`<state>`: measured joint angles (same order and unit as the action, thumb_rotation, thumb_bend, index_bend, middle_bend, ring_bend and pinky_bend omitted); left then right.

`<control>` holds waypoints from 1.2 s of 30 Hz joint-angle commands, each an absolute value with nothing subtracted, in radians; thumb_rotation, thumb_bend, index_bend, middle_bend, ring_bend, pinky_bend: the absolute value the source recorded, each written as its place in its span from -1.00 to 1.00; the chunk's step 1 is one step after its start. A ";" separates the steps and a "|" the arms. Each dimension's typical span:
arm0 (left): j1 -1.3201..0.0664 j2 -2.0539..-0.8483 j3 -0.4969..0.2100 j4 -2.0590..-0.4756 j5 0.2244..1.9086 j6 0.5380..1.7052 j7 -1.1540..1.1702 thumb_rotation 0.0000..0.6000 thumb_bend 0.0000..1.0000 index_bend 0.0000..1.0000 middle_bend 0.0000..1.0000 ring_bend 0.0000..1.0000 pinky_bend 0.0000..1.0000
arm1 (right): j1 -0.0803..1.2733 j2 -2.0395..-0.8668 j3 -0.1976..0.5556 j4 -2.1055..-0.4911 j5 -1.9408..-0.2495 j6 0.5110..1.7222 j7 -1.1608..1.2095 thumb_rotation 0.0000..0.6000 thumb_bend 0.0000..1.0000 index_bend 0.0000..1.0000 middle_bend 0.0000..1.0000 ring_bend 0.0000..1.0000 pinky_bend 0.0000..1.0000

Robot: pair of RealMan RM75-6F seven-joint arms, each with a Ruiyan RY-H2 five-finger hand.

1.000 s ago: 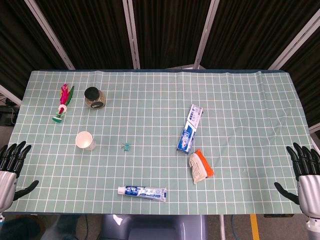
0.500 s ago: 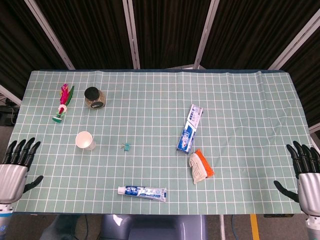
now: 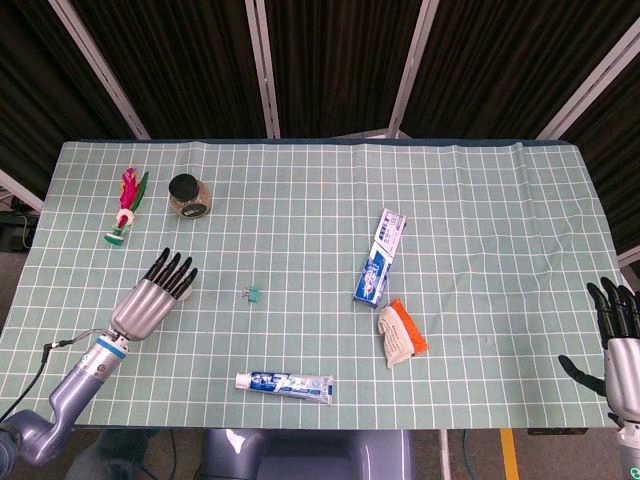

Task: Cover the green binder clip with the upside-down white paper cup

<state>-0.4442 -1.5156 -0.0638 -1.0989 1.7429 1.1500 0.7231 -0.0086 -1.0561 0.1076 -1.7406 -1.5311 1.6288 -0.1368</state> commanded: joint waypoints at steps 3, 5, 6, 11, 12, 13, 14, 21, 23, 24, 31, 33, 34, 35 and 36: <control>-0.479 -1.556 -0.050 -1.031 1.754 1.135 0.763 1.00 -1.00 -1.00 -1.00 -1.00 -1.00 | -0.006 -1.060 0.110 -1.736 -1.520 1.621 -0.142 1.00 -1.00 -1.00 -1.00 -1.00 -1.00; -0.487 -1.564 -0.045 -1.010 1.760 1.137 0.778 1.00 -1.00 -0.98 -1.00 -1.00 -1.00 | -0.004 -1.061 0.110 -1.734 -1.516 1.617 -0.143 1.00 -1.00 -1.00 -1.00 -1.00 -1.00; -0.489 -1.567 -0.043 -1.002 1.762 1.138 0.783 1.00 -1.00 -0.97 -1.00 -1.00 -1.00 | -0.004 -1.062 0.110 -1.734 -1.515 1.617 -0.144 1.00 -1.00 -1.00 -1.00 -1.00 -1.00; -0.508 -1.593 -0.032 -0.951 1.777 1.146 0.799 1.00 -1.00 -0.69 -0.89 -0.94 -0.95 | -0.001 -1.065 0.112 -1.731 -1.512 1.613 -0.148 1.00 -1.00 -1.00 -1.00 -1.00 -1.00; -0.516 -1.602 -0.026 -0.931 1.791 1.158 0.792 1.00 -1.00 -0.63 -0.83 -0.89 -0.91 | -0.001 -1.066 0.112 -1.731 -1.511 1.613 -0.149 1.00 -1.00 -1.00 -1.00 -1.00 -1.00; -0.520 -1.609 -0.020 -0.915 1.800 1.166 0.784 1.00 -1.00 -0.53 -0.72 -0.80 -0.82 | -0.001 -1.066 0.112 -1.730 -1.510 1.613 -0.149 1.00 -1.00 -1.00 -1.00 -1.00 -1.00; -0.528 -1.620 -0.012 -0.888 1.814 1.176 0.772 1.00 -1.00 -0.40 -0.61 -0.71 -0.72 | 0.000 -1.066 0.112 -1.729 -1.509 1.612 -0.150 1.00 -1.00 -1.00 -1.00 -1.00 -1.00; -0.540 -1.677 0.009 -0.781 1.833 1.225 0.719 1.00 -1.00 0.02 -0.15 -0.30 -0.32 | 0.000 -1.067 0.113 -1.729 -1.505 1.611 -0.150 1.00 -1.00 -1.00 -1.00 -1.00 -1.00; -0.538 -1.685 0.004 -0.771 1.826 1.247 0.699 1.00 -1.00 0.05 -0.13 -0.27 -0.29 | 0.000 -1.067 0.113 -1.728 -1.504 1.611 -0.148 1.00 -1.00 -1.00 -1.00 -1.00 -1.00; -0.537 -1.686 0.002 -0.769 1.822 1.254 0.688 1.00 -1.00 0.05 -0.13 -0.27 -0.29 | 0.001 -1.067 0.113 -1.728 -1.505 1.610 -0.148 1.00 -1.00 -1.00 -1.00 -1.00 -1.00; -0.510 -1.642 -0.092 -0.911 1.672 1.302 0.338 1.00 -1.00 0.03 -0.17 -0.28 -0.27 | 0.001 -1.066 0.110 -1.730 -1.507 1.609 -0.146 1.00 -1.00 -1.00 -1.00 -1.00 -1.00; -0.500 -1.609 -0.131 -0.996 1.601 1.282 0.185 1.00 -1.00 0.02 -0.17 -0.28 -0.27 | 0.001 -1.066 0.109 -1.732 -1.509 1.609 -0.147 1.00 -1.00 -1.00 -1.00 -1.00 -1.00; -0.494 -1.578 -0.155 -1.062 1.549 1.251 0.075 1.00 -1.00 0.02 -0.17 -0.28 -0.27 | 0.001 -1.066 0.108 -1.733 -1.511 1.610 -0.148 1.00 -1.00 -1.00 -1.00 -1.00 -1.00; -0.490 -1.545 -0.174 -1.121 1.502 1.214 -0.027 1.00 -1.00 0.02 -0.17 -0.28 -0.28 | 0.001 -1.066 0.107 -1.734 -1.513 1.611 -0.149 1.00 -1.00 -1.00 -1.00 -1.00 -1.00; -0.490 -1.525 -0.180 -1.151 1.481 1.189 -0.079 1.00 -1.00 0.02 -0.18 -0.29 -0.28 | 0.001 -1.066 0.107 -1.735 -1.514 1.611 -0.149 1.00 -1.00 -1.00 -1.00 -1.00 -1.00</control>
<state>-0.5131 -1.6252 -0.0886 -0.9432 1.6555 1.2637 0.2517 0.0006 -1.0658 0.1071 -1.7347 -1.5138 1.6111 -0.1491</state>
